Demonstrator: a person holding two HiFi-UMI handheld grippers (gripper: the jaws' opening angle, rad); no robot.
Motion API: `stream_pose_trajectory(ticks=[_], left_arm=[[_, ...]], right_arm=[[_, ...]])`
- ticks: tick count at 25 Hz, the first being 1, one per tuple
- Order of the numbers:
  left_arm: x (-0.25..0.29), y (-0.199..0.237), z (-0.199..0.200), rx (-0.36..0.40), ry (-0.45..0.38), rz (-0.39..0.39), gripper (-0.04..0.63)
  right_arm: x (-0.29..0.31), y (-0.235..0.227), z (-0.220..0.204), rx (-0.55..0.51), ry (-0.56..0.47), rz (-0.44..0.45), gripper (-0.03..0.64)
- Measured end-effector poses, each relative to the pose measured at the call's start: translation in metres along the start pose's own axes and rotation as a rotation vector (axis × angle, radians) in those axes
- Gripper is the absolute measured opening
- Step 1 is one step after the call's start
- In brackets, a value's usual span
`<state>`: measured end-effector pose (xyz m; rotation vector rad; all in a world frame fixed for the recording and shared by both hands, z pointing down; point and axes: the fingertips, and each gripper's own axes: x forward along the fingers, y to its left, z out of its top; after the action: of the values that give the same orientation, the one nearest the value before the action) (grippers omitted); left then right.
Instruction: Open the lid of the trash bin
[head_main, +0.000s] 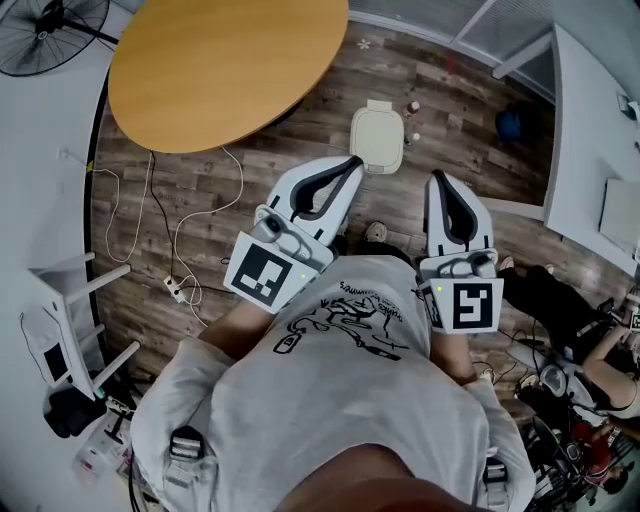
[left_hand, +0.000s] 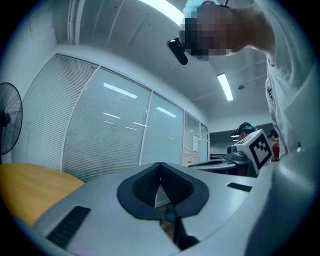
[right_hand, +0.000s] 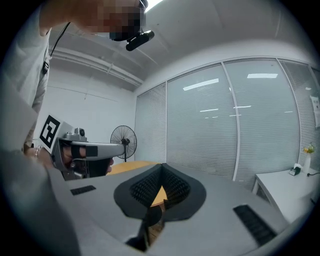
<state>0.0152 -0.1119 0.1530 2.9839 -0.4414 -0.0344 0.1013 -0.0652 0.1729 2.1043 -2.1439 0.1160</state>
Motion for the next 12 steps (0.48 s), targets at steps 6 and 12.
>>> stream_pose_trajectory(ticks=[6, 12], left_arm=[[0.028, -0.01, -0.006, 0.001, 0.01, 0.001, 0.017], [0.046, -0.011, -0.017, 0.004, 0.036, 0.001, 0.015]], right_arm=[[-0.004, -0.031, -0.005, -0.009, 0.014, 0.007, 0.006], [0.005, -0.05, -0.019, -0.02, 0.042, 0.024, 0.006]])
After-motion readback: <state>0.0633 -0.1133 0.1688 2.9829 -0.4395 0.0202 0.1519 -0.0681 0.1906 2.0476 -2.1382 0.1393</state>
